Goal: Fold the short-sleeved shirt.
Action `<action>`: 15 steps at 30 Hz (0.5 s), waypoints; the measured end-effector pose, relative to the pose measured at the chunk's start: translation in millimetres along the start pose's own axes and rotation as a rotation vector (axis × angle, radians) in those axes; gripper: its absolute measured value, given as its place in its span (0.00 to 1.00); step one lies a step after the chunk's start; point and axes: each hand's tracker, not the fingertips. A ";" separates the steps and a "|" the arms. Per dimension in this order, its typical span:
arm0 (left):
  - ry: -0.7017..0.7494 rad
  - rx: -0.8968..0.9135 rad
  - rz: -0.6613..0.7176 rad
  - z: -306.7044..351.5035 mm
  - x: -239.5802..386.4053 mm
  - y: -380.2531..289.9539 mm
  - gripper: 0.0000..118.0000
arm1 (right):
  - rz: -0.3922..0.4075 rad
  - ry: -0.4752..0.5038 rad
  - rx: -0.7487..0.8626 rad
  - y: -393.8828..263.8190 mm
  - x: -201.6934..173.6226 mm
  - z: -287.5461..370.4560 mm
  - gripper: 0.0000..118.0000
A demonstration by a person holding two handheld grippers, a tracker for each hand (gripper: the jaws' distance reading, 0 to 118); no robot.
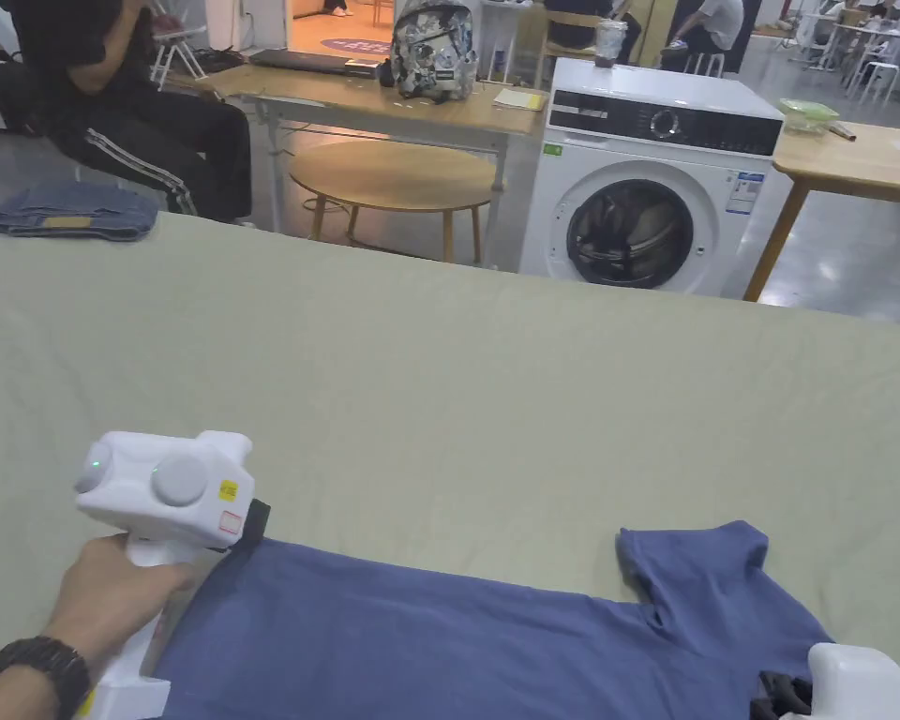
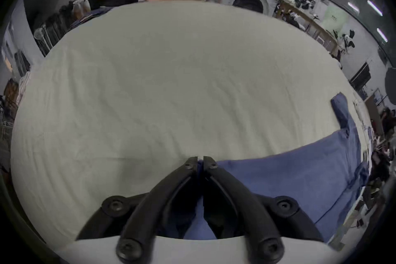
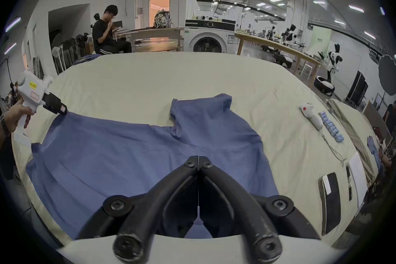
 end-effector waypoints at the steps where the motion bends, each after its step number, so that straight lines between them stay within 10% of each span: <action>1: -0.011 0.018 0.000 7.0 0.1 -1.0 0.00 | -0.008 -0.009 0.002 3.5 4.2 -1.3 0.00; 9: -0.040 0.128 -0.012 65.0 17.9 -30.9 0.00 | -0.069 -0.055 -0.056 46.2 57.4 -48.8 0.00; 13: -0.040 0.155 -0.002 76.5 17.4 -40.8 0.00 | -0.107 -0.002 -0.199 72.7 82.2 -100.3 0.50; 15: -0.033 0.165 0.001 82.2 18.3 -44.8 0.00 | -0.076 -0.017 -0.256 79.3 89.6 -126.4 0.57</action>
